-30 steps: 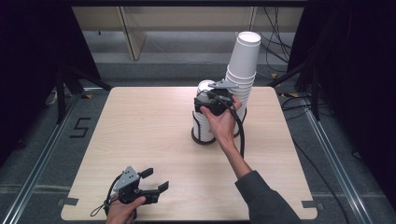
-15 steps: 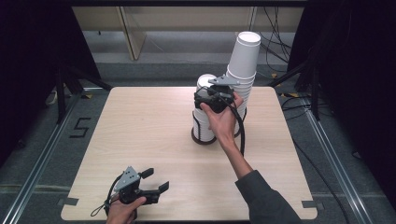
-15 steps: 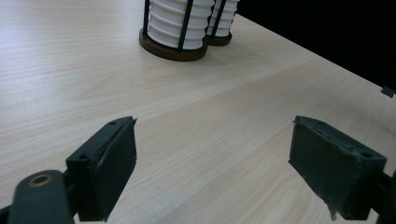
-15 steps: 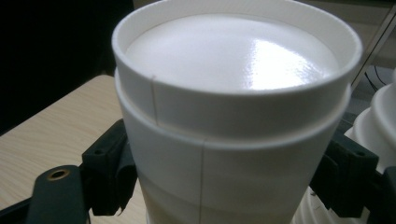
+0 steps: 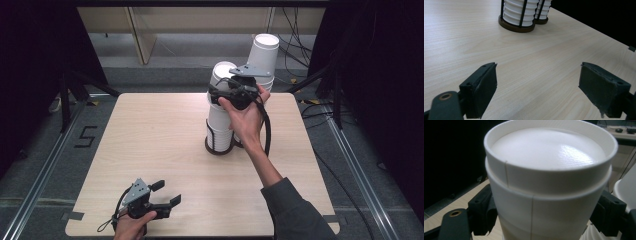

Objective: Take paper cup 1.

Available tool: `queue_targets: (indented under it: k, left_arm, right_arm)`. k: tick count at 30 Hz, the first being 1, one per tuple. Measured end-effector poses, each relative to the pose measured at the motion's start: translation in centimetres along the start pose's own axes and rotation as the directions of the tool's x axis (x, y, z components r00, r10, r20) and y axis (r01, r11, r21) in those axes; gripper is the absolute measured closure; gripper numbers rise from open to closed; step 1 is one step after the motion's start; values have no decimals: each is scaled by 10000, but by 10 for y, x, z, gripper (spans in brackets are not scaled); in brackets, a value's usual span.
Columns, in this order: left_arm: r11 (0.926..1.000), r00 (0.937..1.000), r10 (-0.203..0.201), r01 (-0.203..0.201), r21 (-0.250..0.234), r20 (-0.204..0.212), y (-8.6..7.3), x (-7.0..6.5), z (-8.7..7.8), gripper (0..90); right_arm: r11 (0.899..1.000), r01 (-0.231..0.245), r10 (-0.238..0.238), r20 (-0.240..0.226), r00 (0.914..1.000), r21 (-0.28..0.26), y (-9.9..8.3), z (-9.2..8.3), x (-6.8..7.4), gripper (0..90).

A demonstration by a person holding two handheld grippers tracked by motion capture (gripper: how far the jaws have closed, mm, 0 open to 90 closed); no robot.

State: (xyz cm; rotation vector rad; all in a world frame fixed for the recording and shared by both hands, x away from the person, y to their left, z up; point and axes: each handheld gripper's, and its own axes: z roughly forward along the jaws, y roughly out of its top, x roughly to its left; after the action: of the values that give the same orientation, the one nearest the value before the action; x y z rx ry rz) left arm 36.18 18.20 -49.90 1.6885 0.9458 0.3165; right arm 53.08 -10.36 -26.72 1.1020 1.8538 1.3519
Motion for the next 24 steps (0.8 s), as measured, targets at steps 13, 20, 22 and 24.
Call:
queue_targets:
  k: [13, 20, 22, 24]
  left_arm:
    - [9997, 9999, -76, 75, -244, -71, 0, 2, 0, 144]
    - [9997, 9999, -39, 36, -254, -129, 1, 3, -1, 144]
    - [9995, 9999, -105, 103, -312, -63, 1, 3, -2, 145]
    - [9992, 9999, -119, 119, -380, 18, 2, 2, -2, 144]
  right_arm:
    - [9990, 310, -364, -1888, 9813, -316, -7, -49, 22, 203]
    - [9992, 387, -410, -3072, 9507, -137, -38, -60, 36, 203]
    - [9983, 571, -563, -3357, 9403, -75, -48, -61, 40, 203]
    - [9986, 523, -454, -3676, 9289, 91, -62, -60, 41, 203]
